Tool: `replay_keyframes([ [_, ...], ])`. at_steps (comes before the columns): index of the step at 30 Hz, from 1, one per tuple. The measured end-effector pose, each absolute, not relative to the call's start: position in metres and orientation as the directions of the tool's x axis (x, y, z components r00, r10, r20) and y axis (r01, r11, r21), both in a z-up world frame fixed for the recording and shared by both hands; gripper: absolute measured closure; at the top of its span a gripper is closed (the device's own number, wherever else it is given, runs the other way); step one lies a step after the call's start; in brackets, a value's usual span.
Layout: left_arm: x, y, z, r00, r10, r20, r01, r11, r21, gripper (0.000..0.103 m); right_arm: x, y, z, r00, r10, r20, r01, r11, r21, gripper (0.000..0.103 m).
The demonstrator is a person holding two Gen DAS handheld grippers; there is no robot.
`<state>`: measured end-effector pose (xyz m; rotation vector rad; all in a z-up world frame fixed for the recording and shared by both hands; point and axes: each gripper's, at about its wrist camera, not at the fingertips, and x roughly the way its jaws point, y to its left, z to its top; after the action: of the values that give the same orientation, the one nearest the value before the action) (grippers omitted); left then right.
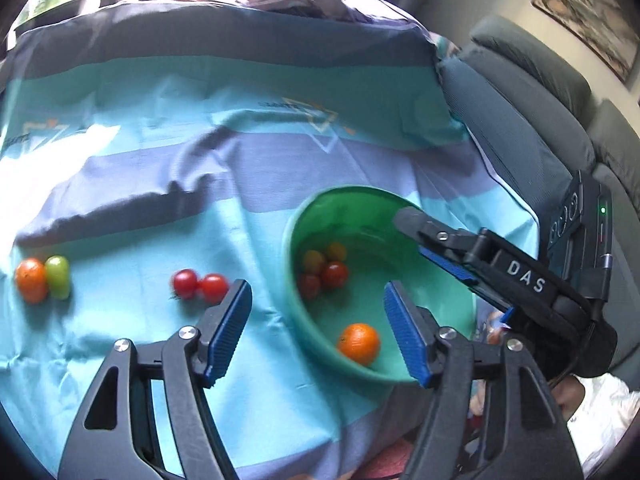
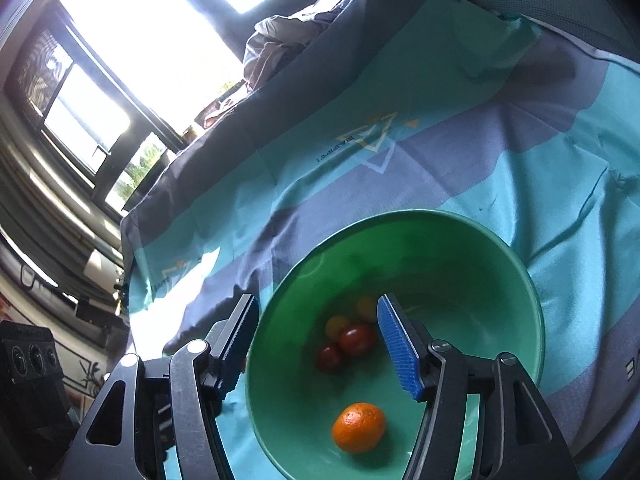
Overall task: Organize fruits
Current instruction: 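Move the open right gripper toward the second orange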
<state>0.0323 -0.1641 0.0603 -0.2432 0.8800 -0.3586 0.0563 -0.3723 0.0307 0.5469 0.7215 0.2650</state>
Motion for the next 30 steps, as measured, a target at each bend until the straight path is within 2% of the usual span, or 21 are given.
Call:
replay_keyframes([
  [4, 0.021, -0.131, 0.051, 0.629, -0.322, -0.707, 0.101, 0.936, -0.337, 0.034, 0.059, -0.362, 0.034, 0.737, 0.408, -0.539, -0.074, 0.842, 0.535, 0.039],
  [13, 0.023, -0.063, 0.012, 0.584, -0.189, -0.789, -0.186, 0.916, -0.356, 0.034, 0.061, -0.343, 0.036, 0.754, 0.364, -0.547, -0.078, 0.877, 0.475, 0.039],
  [30, 0.022, -0.009, -0.004, 0.594, -0.052, -0.803, -0.311, 0.906, -0.288, 0.034, 0.058, -0.283, 0.044, 0.745, 0.352, -0.567, -0.175, 0.923, 0.343, 0.039],
])
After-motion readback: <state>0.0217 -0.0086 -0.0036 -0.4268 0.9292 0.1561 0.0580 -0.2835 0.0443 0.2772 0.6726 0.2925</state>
